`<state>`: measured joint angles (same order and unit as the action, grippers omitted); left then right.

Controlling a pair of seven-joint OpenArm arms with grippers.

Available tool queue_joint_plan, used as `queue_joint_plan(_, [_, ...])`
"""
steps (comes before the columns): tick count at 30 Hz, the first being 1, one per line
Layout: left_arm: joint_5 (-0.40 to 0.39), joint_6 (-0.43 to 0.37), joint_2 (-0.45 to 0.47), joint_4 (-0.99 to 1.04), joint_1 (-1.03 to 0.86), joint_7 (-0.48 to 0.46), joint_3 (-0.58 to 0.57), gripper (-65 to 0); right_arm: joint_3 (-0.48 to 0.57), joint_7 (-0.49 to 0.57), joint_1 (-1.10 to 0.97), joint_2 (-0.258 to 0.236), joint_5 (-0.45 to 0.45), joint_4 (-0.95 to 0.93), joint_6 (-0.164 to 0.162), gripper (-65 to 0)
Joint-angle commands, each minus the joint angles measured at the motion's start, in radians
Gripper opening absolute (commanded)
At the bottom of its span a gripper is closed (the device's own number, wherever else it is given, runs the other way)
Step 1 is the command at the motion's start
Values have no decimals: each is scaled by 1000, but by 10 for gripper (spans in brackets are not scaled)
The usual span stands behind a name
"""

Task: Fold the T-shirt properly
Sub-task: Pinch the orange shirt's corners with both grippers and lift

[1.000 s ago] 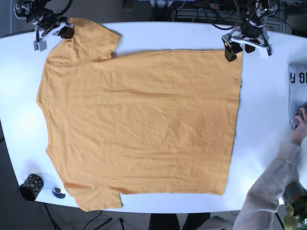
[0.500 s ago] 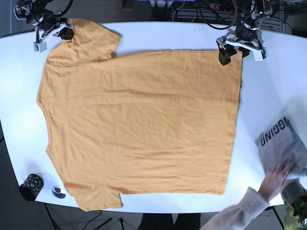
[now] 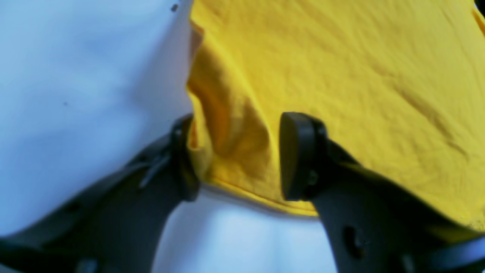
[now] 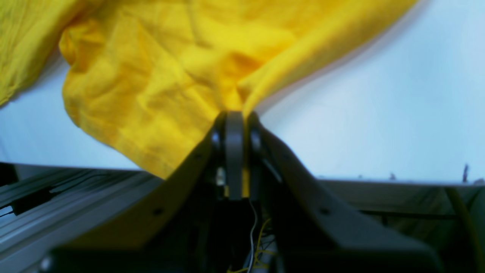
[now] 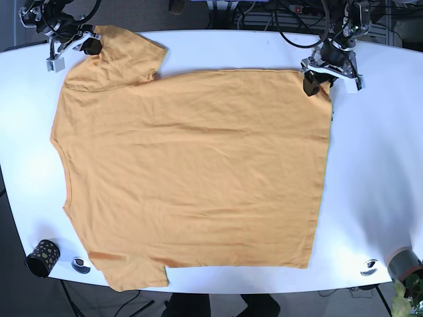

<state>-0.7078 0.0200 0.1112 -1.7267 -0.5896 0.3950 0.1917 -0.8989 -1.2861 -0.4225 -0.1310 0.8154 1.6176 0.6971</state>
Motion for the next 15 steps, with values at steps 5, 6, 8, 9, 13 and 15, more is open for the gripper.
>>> queue_joint_plan(5, [3,-12,0,-3,-11,46,-1,-499,25,6,-3,-17,5,16,1,-650])
queue_joint_plan(6, [3,-12,2,-5,-11,46,-1,-533,36,6,-3,-17,5,16,1,-650])
queue_joint_plan(8, [3,-12,2,-6,-11,45,1,-618,50,6,-3,-17,9,16,1,-650])
queue_joint_plan(9, [3,-12,2,-6,-11,45,1,-650,53,6,-3,-17,9,16,1,-650])
queue_joint_plan(13, [3,-12,3,-43,-19,43,16,-642,56,6,-5,-14,9,17,1,-650])
queue_joint_plan(15, [3,-12,3,-66,-37,43,42,-649,56,6,-6,-12,9,23,1,-650])
